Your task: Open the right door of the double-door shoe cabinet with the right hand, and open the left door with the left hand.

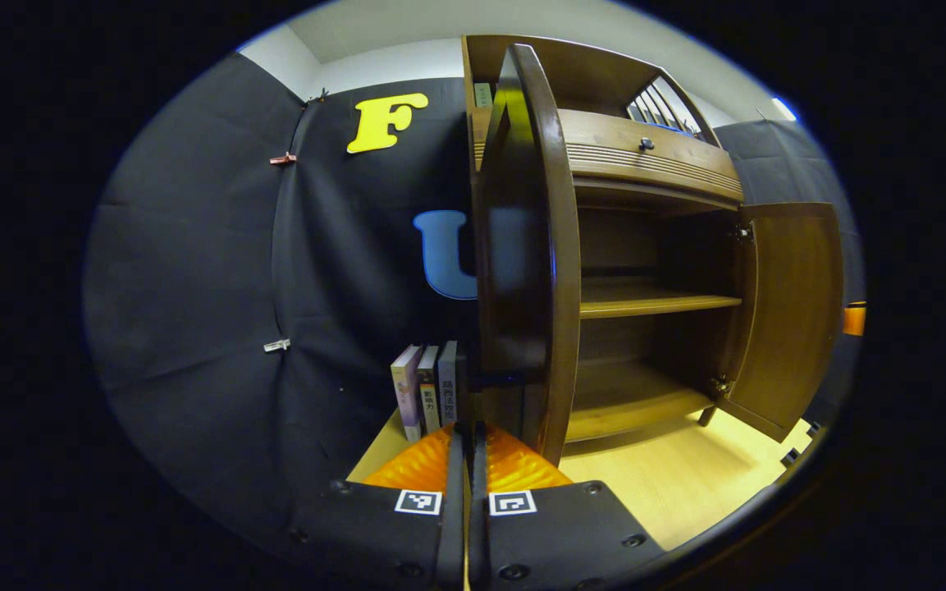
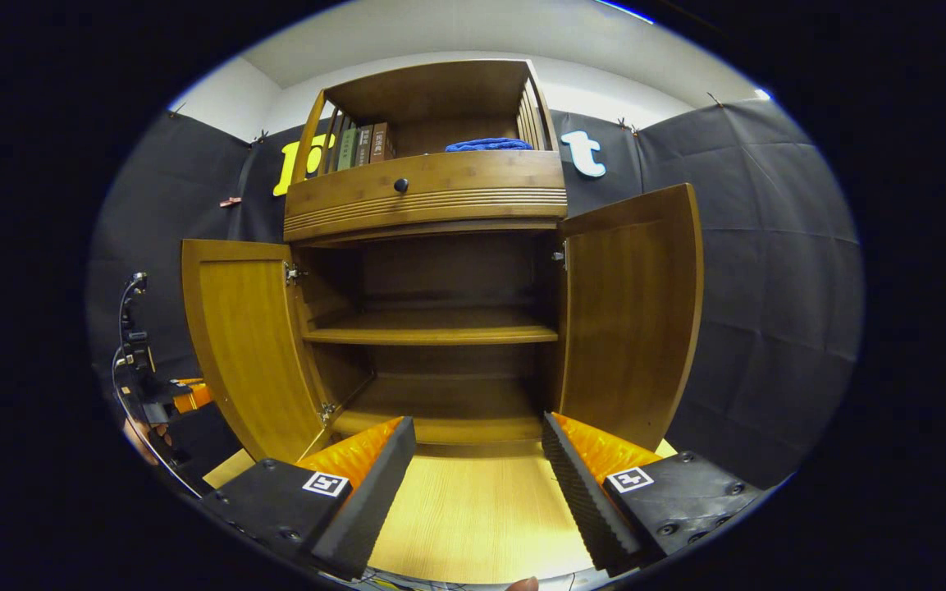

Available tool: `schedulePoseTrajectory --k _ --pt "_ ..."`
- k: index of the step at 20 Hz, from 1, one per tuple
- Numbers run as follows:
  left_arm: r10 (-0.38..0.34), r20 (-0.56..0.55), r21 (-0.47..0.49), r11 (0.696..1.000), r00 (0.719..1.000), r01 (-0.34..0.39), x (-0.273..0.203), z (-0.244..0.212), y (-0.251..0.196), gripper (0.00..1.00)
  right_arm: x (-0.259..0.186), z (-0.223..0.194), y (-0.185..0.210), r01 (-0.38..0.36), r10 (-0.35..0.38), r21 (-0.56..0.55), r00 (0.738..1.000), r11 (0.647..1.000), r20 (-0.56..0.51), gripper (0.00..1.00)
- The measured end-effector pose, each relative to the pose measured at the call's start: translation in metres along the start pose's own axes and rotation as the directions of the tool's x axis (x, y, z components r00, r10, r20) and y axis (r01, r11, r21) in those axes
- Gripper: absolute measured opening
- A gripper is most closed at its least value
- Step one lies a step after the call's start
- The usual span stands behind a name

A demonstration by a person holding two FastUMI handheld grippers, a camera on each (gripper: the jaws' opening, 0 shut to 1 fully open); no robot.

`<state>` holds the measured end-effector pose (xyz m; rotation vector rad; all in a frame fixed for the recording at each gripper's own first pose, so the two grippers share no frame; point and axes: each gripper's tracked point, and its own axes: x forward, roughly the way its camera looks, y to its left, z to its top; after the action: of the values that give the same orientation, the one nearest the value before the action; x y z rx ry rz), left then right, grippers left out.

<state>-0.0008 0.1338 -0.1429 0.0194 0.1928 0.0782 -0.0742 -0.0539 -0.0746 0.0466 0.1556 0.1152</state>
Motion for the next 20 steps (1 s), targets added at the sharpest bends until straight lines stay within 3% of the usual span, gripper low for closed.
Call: schedulePoseTrajectory --k 3,4,13,14,17,20 --pt "-0.018 0.005 0.008 1.000 1.000 0.018 -0.001 0.000 0.001 0.07 0.003 0.000 0.001 -0.007 0.007 -0.013 1.000 1.000 0.004 1.00" --pt "-0.012 0.007 0.015 1.000 1.000 0.012 -0.002 0.000 0.004 0.12 0.004 0.001 0.001 -0.007 0.007 -0.011 1.000 1.000 0.003 1.00" --pt "0.001 0.019 0.015 1.000 1.000 -0.001 -0.020 0.002 0.003 0.12 0.011 0.002 0.011 -0.033 0.033 -0.009 0.999 0.999 0.017 0.98" --pt "-0.002 0.022 0.019 1.000 1.000 0.001 -0.025 0.002 0.001 0.15 0.013 0.002 0.012 -0.034 0.035 -0.011 0.999 0.999 0.018 1.00" --pt "-0.003 0.024 0.027 1.000 1.000 0.002 -0.046 0.002 -0.004 0.42 0.020 0.002 0.011 -0.019 0.020 -0.007 0.999 1.000 0.028 0.98" --pt "-0.036 0.028 0.023 0.999 0.999 0.036 -0.067 0.004 -0.022 0.58 0.031 0.001 0.007 0.009 -0.009 -0.007 0.999 1.000 0.036 0.98"
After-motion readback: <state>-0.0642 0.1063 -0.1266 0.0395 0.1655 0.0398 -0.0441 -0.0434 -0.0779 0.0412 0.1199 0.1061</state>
